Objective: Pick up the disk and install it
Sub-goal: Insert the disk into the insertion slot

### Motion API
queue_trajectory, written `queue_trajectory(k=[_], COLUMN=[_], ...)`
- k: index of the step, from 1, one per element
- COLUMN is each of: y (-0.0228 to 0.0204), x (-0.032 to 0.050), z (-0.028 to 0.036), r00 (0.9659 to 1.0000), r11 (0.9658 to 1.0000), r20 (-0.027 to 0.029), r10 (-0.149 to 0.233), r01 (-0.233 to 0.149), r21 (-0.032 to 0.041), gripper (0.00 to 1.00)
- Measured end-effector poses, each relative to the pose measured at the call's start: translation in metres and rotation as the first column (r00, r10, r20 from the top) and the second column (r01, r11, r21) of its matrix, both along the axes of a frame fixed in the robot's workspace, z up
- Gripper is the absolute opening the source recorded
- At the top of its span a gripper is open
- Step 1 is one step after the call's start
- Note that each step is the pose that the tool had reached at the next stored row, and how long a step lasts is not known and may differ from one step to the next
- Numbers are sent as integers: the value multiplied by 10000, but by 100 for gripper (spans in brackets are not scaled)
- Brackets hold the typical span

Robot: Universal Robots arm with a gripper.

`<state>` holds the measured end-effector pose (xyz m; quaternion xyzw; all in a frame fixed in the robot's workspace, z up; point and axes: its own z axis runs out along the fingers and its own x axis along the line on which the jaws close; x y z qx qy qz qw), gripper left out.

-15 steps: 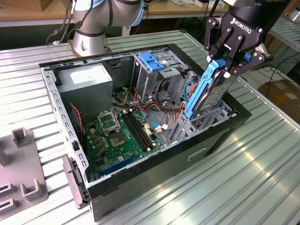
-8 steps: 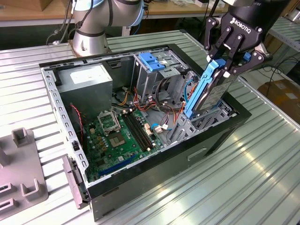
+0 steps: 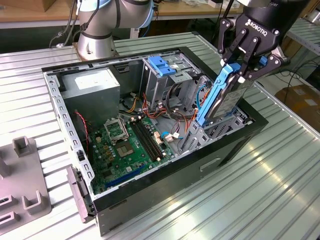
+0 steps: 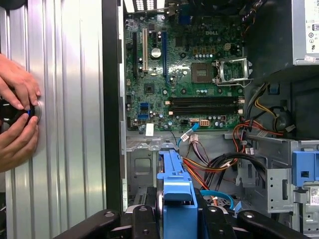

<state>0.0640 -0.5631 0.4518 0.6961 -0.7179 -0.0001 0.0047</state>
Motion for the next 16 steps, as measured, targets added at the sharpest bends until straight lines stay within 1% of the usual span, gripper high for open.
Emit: queue_trajectory(k=[11,16], y=[13,14], x=[1,5], z=[-15,-62], r00=[10000,10000], r11=[10000,10000], r20=[0,0], r10=[0,-1], r01=[0,1], r21=[1,-1], gripper=[37,37])
